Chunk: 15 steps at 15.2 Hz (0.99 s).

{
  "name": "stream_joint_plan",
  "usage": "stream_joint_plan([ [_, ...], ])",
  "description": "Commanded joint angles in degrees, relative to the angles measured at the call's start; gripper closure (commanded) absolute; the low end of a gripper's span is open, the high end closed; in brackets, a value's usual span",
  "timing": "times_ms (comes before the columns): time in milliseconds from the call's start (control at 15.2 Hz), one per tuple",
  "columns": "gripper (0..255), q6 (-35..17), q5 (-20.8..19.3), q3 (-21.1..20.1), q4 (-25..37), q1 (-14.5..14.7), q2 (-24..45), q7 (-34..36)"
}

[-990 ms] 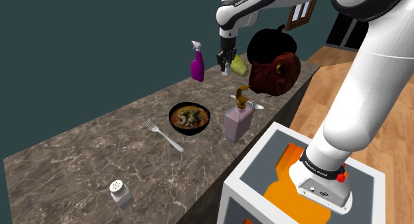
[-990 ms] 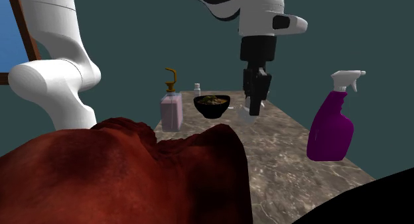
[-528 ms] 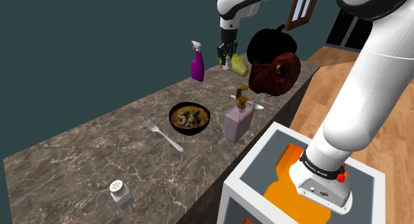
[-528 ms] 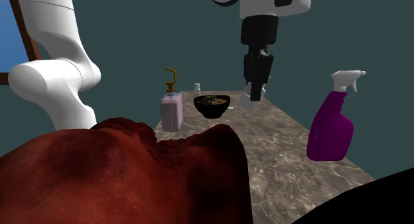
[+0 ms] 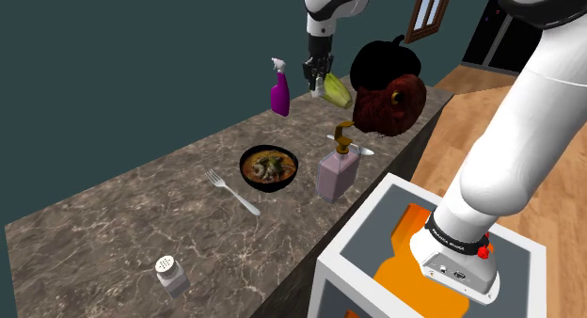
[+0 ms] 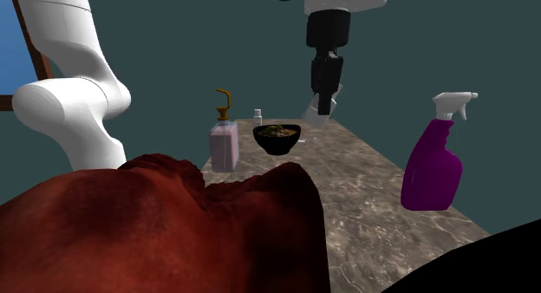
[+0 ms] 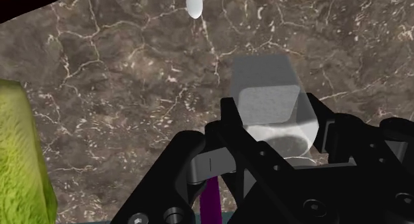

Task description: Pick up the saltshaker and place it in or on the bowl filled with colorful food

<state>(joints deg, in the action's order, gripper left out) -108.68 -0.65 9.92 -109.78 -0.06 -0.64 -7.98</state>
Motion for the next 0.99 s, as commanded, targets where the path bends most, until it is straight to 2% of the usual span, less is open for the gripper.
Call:
stream_joint_plan([
  [0,255,0.0,-0.3,-1.2,-1.7,1.2,-1.7,2.6],
  [462,255,-0.6,-0.2,-6.4,-6.8,5.6,-6.1,12.1],
  [924,255,-0.7,0.6,-11.9,-8.7,9.9,-7.9,21.7],
])
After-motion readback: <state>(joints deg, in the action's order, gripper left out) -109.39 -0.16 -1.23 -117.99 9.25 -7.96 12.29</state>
